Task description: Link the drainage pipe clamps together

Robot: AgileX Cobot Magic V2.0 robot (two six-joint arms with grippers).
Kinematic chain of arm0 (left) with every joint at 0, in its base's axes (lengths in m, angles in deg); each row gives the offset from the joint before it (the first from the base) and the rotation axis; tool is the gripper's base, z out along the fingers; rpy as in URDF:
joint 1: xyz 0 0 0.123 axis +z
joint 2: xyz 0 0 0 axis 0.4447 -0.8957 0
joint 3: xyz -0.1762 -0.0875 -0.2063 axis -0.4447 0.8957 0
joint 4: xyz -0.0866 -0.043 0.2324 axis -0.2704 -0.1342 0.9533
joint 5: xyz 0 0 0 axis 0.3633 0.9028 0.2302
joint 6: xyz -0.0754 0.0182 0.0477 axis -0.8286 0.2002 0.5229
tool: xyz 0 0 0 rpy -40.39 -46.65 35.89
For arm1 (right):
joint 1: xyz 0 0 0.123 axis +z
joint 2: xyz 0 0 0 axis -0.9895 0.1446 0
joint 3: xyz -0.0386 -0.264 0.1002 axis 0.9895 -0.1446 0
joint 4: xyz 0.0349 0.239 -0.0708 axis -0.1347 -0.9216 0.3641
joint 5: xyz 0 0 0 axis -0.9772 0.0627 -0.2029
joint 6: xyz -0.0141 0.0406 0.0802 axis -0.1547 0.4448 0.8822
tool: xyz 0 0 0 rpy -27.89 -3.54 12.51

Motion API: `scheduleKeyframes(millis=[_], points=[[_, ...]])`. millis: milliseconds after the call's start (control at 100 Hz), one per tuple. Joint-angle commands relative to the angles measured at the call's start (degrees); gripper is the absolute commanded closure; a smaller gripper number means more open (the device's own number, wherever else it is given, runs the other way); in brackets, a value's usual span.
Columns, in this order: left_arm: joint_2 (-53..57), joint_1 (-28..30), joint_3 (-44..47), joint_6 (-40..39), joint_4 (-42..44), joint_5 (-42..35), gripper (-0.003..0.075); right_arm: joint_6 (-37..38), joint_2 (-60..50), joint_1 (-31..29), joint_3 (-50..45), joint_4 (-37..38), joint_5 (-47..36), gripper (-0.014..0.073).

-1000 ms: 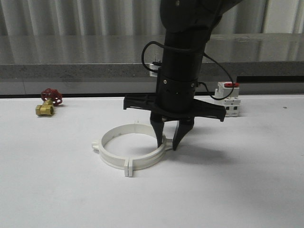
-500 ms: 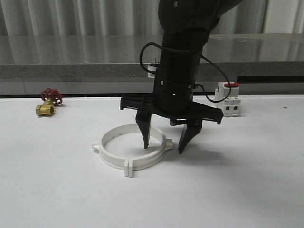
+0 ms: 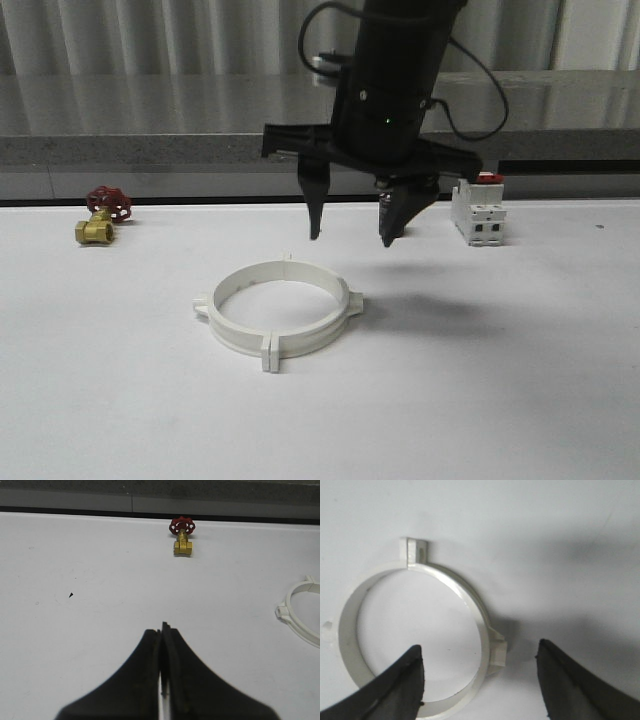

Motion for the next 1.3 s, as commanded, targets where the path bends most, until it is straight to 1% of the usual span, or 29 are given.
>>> scheduleKeyframes(millis=[0, 180, 320, 420, 600, 720, 840, 930, 970, 1020, 1050, 1070, 1110, 1130, 1160, 1200, 1210, 1220, 1240, 1290], points=[[-0.4, -0.2, -1.6, -0.1, -1.2, -3.9, 0.0741, -3.0, -5.8, -1.5, 2.1, 1.0, -0.9, 0.0103], [-0.4, -0.2, -1.6, -0.1, -1.2, -3.9, 0.0741, -8.1, -9.9, -5.9, 2.0, 1.0, 0.8, 0.0104], [-0.4, -0.2, -1.6, -0.1, -1.2, -3.9, 0.0741, -11.0, -13.7, -11.0, 1.4, 1.0, 2.5, 0.0104], [-0.4, -0.2, -1.6, -0.1, -1.2, -3.9, 0.0741, -12.4, -17.5, -15.4, -0.8, 1.0, 2.9, 0.0104], [-0.4, -0.2, -1.6, -0.1, -1.2, -3.9, 0.0741, -13.5, -27.3, -22.8, -10.9, 1.5, 1.9, 0.0104], [-0.4, -0.2, -1.6, -0.1, -1.2, -3.9, 0.0741, -15.1, -36.6, -27.4, -19.3, 1.5, 0.5, 0.0104], [-0.4, -0.2, -1.6, -0.1, -1.2, -3.9, 0.0741, -15.8, -46.1, -30.3, -28.0, 2.0, -0.1, 0.0104], [-0.4, -0.2, -1.6, -0.1, -1.2, -3.9, 0.0741, -15.8, -53.2, -30.8, -34.3, 3.6, -0.1, 0.0121], [-0.4, -0.2, -1.6, -0.1, -1.2, -3.9, 0.0741, -15.8, -55.9, -30.8, -36.9, 4.3, -0.1, 0.0156], [-0.4, -0.2, -1.6, -0.1, -1.2, -3.9, 0.0741, -15.8, -59.4, -30.8, -39.6, 5.3, -0.1, 0.0226], [-0.4, -0.2, -1.6, -0.1, -1.2, -3.9, 0.0741, -15.8, -61.8, -30.8, -41.0, 5.7, -0.1, 0.0293], [-0.4, -0.2, -1.6, -0.1, -1.2, -3.9, 0.0741, -15.8, -63.1, -30.8, -41.9, 6.0, -0.1, 0.0322], [-0.4, -0.2, -1.6, -0.1, -1.2, -3.9, 0.0741, -15.8, -65.1, -30.8, -43.5, 6.1, -0.2, 0.0413], [-0.4, -0.2, -1.6, -0.1, -1.2, -3.9, 0.0741, -15.8, -66.5, -30.8, -44.3, 6.5, -0.2, 0.0475], [-0.4, -0.2, -1.6, -0.1, -1.2, -3.9, 0.0741, -15.8, -67.4, -30.8, -44.8, 6.9, -0.2, 0.0520], [-0.4, -0.2, -1.6, -0.1, -1.2, -3.9, 0.0741, -15.8, -69.4, -30.8, -45.7, 7.3, -0.1, 0.0620], [-0.4, -0.2, -1.6, -0.1, -1.2, -3.9, 0.0741, -15.8, -69.4, -30.8, -45.7, 7.3, -0.1, 0.0620], [-0.4, -0.2, -1.6, -0.1, -1.2, -3.9, 0.0741, -15.8, -69.9, -30.8, -45.8, 7.3, -0.1, 0.0646], [-0.4, -0.2, -1.6, -0.1, -1.2, -3.9, 0.0741, -15.8, -70.5, -30.8, -46.0, 7.3, 0.0, 0.0666], [-0.4, -0.2, -1.6, -0.1, -1.2, -3.9, 0.0741, -15.8, -71.8, -30.8, -46.1, 7.3, 0.3, 0.0655]])
